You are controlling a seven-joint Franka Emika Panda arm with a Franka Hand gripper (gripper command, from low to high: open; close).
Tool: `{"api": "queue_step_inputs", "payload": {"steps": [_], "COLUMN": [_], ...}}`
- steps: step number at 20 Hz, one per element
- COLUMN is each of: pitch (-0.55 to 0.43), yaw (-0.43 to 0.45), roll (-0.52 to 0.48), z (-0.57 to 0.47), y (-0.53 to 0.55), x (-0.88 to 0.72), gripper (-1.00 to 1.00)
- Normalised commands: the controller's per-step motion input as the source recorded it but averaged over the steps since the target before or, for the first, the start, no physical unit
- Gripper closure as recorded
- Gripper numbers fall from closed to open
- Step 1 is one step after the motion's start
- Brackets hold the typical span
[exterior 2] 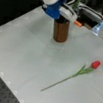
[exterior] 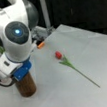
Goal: Flower insertion into a vase
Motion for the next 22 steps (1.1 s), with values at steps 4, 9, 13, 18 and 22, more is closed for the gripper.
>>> {"api": "queue_step_inputs", "payload": {"steps": [4,9,13,18,22], "pitch": [0.2,0.091,-0.092,-0.27,-0.157], "yaw": [-0.08,-0.059,-0.071,-0.126,-0.188], "roll": [-0.016,-0.081,-0.044,0.021,-0.036], "z": [0.2,0.2,0.14,0.03,0.05], "y": [0.15,0.15,0.34,0.56,0.57], "x": [0.5,0.39,0.31,0.25,0.2], "gripper": [-1.0,-1.0,-1.0,-1.0,-1.0]}}
